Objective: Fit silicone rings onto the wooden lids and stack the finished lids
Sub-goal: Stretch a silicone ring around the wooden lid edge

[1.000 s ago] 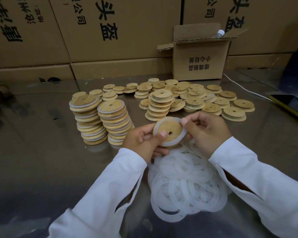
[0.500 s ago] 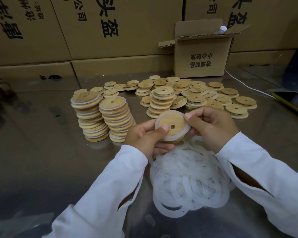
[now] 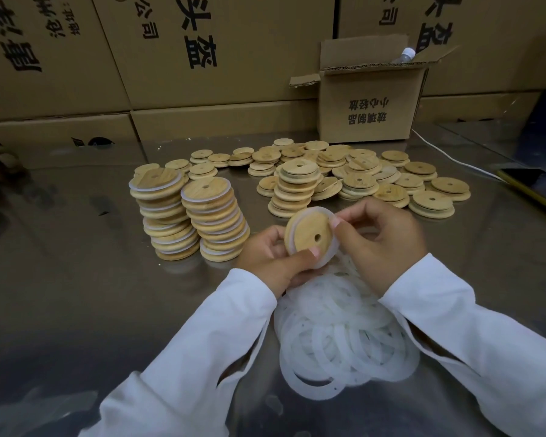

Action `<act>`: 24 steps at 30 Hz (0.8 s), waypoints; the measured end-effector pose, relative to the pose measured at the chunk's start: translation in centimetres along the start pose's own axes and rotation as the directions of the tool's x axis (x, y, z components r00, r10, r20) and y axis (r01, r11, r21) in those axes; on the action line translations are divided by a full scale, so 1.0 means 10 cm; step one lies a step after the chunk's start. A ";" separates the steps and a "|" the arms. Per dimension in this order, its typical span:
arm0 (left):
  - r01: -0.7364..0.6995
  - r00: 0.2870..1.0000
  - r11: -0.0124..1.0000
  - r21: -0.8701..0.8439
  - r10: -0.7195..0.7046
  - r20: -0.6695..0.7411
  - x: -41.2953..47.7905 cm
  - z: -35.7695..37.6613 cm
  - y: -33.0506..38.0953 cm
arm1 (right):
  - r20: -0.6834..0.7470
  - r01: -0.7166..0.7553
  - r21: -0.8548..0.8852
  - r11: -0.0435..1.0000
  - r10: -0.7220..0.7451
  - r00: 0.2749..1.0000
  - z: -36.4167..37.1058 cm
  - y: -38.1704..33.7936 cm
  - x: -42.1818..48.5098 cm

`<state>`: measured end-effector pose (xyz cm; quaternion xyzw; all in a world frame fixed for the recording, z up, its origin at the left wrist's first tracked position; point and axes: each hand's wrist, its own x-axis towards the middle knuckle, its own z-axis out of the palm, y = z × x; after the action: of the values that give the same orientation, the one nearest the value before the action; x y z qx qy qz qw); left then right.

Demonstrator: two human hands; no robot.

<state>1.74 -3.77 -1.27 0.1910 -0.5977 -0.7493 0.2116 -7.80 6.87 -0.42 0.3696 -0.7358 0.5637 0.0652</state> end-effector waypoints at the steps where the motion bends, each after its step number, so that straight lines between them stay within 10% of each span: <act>1: -0.033 0.999 0.997 0.076 0.034 -0.005 0.01 -0.01 -0.01 | 0.006 0.006 0.004 1.000 -0.006 1.000 0.00 0.00 0.00; 9: -0.295 0.951 0.884 0.362 0.307 0.025 0.01 -0.02 -0.03 | 0.114 0.077 0.001 0.997 -0.076 0.991 0.02 -0.02 -0.03; 24: -0.224 0.972 0.939 0.260 0.235 -0.013 0.01 -0.02 0.03 | 0.269 -0.151 0.151 0.977 0.106 0.957 -0.12 -0.08 0.11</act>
<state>1.79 -4.06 -1.03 0.1623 -0.7030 -0.6314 0.2842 -8.51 7.29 1.20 0.3957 -0.7097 0.5741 -0.1003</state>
